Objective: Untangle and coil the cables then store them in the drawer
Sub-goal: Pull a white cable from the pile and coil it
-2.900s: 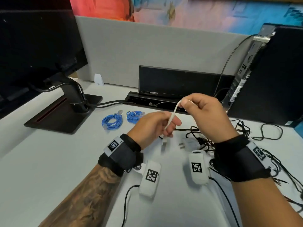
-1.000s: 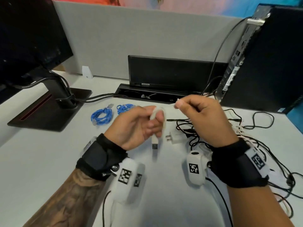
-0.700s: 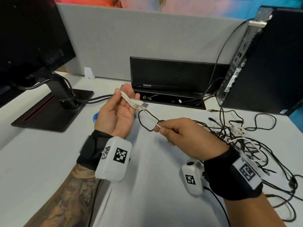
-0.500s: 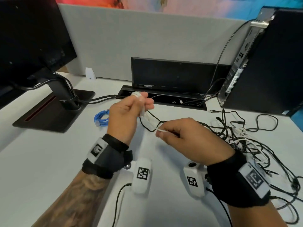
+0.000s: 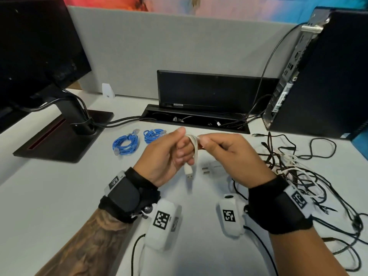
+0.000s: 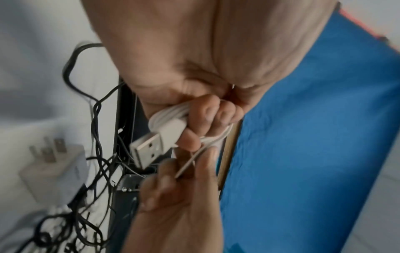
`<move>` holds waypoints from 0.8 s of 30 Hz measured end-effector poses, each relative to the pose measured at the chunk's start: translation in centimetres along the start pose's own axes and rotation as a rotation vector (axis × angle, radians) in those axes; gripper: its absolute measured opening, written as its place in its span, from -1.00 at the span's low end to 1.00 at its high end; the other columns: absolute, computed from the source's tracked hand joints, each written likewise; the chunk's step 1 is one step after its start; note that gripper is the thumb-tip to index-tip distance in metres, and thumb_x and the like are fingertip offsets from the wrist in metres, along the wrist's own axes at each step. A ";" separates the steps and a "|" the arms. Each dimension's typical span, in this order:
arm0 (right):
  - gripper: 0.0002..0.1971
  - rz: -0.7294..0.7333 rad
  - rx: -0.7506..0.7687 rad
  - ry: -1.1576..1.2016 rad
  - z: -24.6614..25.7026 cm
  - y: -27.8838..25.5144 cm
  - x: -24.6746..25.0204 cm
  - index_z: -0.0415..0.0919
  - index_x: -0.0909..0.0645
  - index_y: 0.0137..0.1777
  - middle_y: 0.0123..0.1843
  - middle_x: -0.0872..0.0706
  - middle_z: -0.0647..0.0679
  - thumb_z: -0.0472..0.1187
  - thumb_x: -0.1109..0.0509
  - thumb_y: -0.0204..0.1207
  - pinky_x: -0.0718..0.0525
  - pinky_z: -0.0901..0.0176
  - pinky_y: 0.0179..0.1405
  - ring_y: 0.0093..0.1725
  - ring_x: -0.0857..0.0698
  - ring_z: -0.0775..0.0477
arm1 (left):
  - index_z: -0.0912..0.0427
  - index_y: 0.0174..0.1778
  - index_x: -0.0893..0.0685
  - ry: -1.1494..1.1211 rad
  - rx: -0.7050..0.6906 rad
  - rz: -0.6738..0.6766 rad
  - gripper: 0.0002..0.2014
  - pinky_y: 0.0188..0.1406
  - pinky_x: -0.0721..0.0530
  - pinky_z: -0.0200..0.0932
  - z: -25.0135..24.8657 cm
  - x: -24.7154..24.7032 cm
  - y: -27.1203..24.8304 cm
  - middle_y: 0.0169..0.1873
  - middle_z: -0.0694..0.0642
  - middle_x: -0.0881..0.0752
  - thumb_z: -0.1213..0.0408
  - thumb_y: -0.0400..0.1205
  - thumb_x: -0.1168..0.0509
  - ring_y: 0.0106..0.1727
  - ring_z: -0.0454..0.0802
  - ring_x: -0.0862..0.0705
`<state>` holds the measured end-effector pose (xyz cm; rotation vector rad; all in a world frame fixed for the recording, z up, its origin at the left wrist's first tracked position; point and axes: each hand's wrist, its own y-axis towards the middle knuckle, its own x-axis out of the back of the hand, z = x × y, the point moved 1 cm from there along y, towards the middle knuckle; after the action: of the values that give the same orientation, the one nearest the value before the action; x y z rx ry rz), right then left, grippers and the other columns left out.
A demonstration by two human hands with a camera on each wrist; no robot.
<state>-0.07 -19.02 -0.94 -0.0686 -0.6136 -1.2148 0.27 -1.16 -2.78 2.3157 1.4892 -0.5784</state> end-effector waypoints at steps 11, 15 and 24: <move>-0.95 -0.109 0.040 -0.076 -0.3 0.1 -1.2 -0.05 -0.76 -0.03 -0.25 -0.74 0.09 -0.18 -0.48 0.65 -0.61 0.30 -0.25 -0.25 -0.67 0.07 | 0.27 -0.22 -0.71 0.100 -0.071 -0.143 -0.63 -0.23 -0.67 -0.18 -0.3 0.9 0.2 -0.43 0.12 -0.64 0.08 0.71 -0.18 -0.40 -0.01 -0.60; -0.87 -0.057 -0.004 -0.022 -0.5 0.1 -1.8 -0.07 -0.80 0.04 -0.20 -0.79 0.04 -0.22 -0.41 0.70 -0.62 0.19 -0.21 -0.24 -0.69 0.05 | 0.26 -0.24 -0.56 0.117 -0.073 -0.271 -0.63 -0.39 -0.41 -0.33 0.1 0.5 0.4 -0.53 -0.01 -0.34 0.13 0.81 -0.08 -0.51 -0.14 -0.29; -0.85 -0.150 -0.168 -0.044 -1.2 0.0 0.1 0.11 -0.82 -0.05 -0.08 -0.84 0.02 -0.11 -0.44 0.67 -0.75 0.08 0.13 -0.06 -0.78 0.08 | 0.20 -0.32 -0.54 0.324 -0.055 -0.231 -0.59 -0.44 -0.20 -0.29 0.0 1.2 0.3 -0.52 -0.03 -0.26 0.12 0.82 -0.07 -0.50 -0.14 -0.21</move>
<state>0.43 -19.54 -1.94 -0.1936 -0.5611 -1.4123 0.97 -0.39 -3.38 2.2918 1.9094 -0.2174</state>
